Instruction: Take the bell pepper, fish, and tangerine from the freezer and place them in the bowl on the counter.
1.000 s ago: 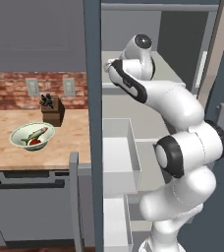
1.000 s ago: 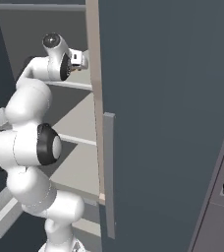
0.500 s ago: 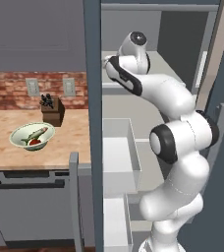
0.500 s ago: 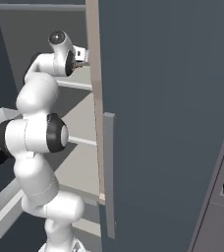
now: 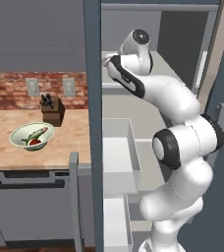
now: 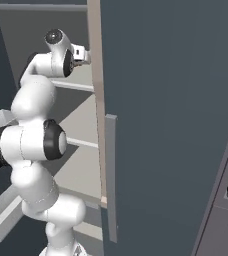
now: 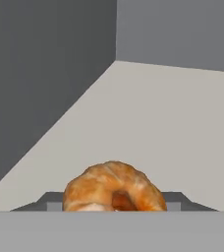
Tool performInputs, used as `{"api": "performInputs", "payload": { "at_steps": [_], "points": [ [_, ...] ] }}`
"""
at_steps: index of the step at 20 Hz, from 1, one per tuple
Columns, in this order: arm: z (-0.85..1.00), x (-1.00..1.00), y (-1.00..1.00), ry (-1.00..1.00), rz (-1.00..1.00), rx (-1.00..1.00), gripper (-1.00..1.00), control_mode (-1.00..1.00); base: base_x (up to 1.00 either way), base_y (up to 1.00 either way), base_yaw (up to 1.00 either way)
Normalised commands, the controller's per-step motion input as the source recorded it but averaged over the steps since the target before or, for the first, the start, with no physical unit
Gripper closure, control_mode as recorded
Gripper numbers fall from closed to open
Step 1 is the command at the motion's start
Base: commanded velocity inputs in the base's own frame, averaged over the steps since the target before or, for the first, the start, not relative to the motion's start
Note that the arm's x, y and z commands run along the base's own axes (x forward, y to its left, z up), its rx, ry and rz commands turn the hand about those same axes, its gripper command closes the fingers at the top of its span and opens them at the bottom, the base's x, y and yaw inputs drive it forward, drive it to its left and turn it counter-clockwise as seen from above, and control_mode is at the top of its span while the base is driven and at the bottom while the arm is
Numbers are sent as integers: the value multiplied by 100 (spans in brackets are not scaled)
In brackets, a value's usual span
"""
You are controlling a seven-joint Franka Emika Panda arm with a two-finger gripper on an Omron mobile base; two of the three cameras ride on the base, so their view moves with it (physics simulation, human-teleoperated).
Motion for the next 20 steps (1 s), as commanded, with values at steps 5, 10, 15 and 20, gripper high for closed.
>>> {"api": "performInputs", "payload": {
  "at_steps": [5,10,15,20],
  "points": [
    [21,-100,-7,-28,0,0,100,-100,0,0,0],
    [63,-100,-18,-7,0,2,100,-100,0,0,0],
    [31,-100,-36,20,-2,0,100,-100,0,0,0],
    [-24,-100,-47,25,-5,0,100,-100,0,0,0]
  ]
}}
